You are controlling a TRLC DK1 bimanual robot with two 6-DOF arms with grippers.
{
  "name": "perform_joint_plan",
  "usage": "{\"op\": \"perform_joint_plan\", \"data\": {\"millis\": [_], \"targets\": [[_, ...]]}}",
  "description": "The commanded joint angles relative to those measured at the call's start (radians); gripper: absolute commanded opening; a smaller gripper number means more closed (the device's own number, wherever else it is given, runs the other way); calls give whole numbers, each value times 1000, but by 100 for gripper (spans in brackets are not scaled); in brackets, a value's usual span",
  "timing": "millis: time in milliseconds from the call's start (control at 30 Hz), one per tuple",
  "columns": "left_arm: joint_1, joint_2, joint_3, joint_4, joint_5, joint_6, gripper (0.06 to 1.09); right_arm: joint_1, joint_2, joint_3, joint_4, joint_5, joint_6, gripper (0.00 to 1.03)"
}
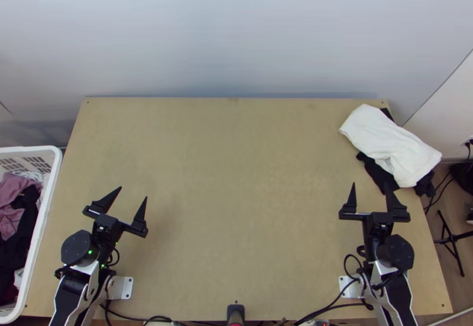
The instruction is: Fold the t-shirt
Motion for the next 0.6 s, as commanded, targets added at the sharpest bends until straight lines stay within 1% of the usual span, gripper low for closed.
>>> {"op": "perform_joint_plan", "data": {"millis": [0,33,200,267,300,333,367,400,433,467,500,567], "targets": [[-10,-1,-3,15,4,-187,104,29,6,0,-1,-3,16,99],[-10,-1,-1,7,4,-216,104,39,7,0,-1,-3,22,99],[-12,-1,1,1,5,-228,104,49,0,0,4,-3,25,99],[-13,-1,1,1,8,-227,104,51,0,0,4,-3,43,99],[-10,-1,1,4,2,-212,104,60,-2,0,4,-3,49,99],[8,-1,-3,11,-2,-159,104,69,0,0,4,-3,54,99],[39,1,-3,13,-4,-170,104,78,-2,0,5,-1,49,99],[50,18,-7,50,-2,-155,104,85,-3,0,5,-1,37,99],[48,13,-19,110,2,-64,104,91,-2,0,4,-1,13,99],[43,-5,-36,160,-2,-37,104,91,-2,0,2,-1,-12,99],[51,-1,-36,157,-5,-31,104,89,4,0,-1,-1,-21,99],[57,-1,-39,166,-5,18,104,108,24,0,1,-3,-24,99]]}}
